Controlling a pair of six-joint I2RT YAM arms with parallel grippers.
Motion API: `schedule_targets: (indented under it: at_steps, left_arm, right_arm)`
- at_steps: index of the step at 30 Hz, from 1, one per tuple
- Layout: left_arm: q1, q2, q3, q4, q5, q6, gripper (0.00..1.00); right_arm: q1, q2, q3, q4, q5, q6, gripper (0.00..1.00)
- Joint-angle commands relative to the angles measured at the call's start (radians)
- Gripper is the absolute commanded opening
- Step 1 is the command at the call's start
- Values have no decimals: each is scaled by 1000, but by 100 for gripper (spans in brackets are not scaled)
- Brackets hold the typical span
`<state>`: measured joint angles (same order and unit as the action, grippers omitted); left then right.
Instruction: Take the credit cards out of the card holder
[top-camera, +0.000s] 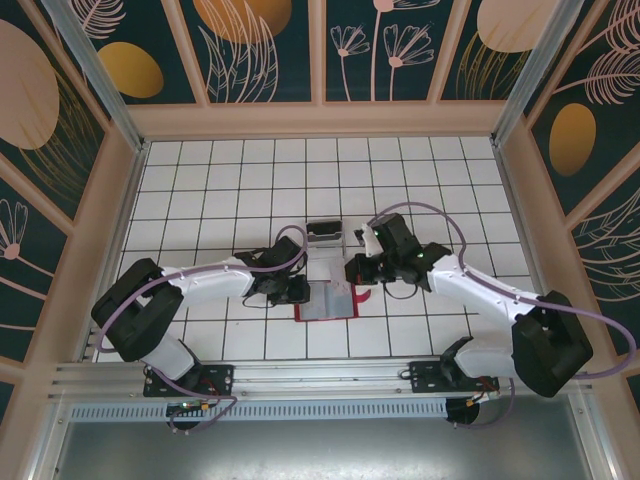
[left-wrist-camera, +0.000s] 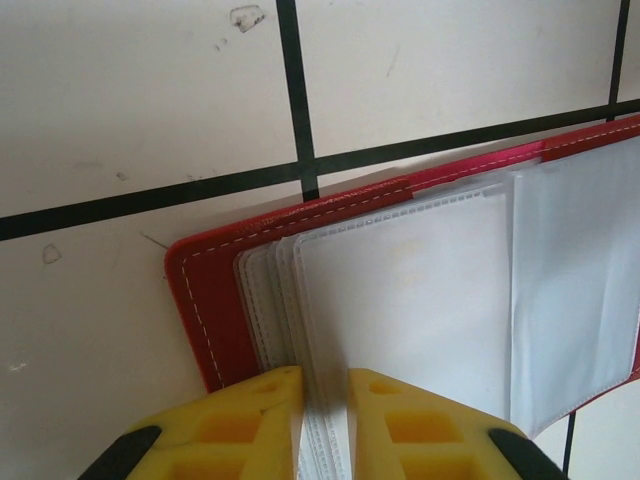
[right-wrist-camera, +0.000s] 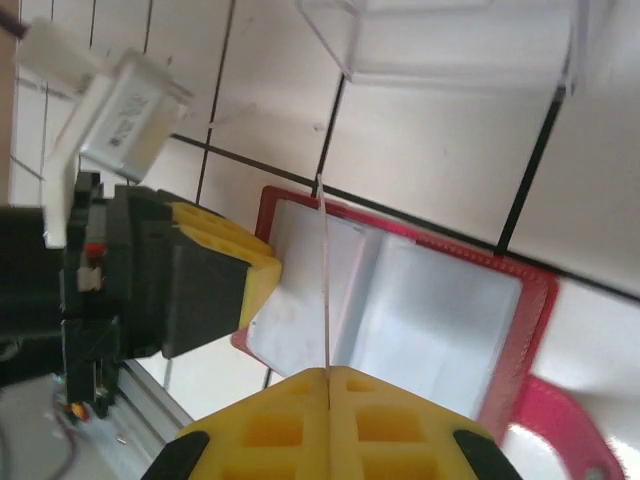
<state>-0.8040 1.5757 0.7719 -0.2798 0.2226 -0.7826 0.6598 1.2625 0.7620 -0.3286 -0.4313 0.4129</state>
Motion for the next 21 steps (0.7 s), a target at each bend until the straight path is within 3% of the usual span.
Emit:
schedule_targets:
  at_steps: [1, 8, 21]
  left_arm:
    - [2, -14, 7, -60, -32, -5, 24]
    - [2, -20, 31, -76, -44, 4, 24]
    - [2, -47, 38, -94, -67, -17, 27]
  right_arm:
    - [-10, -1, 100, -136, 73, -270, 0]
    - [-14, 69, 261, -269, 196, -702, 0]
    - [-14, 256, 534, -482, 281, -1236, 0]
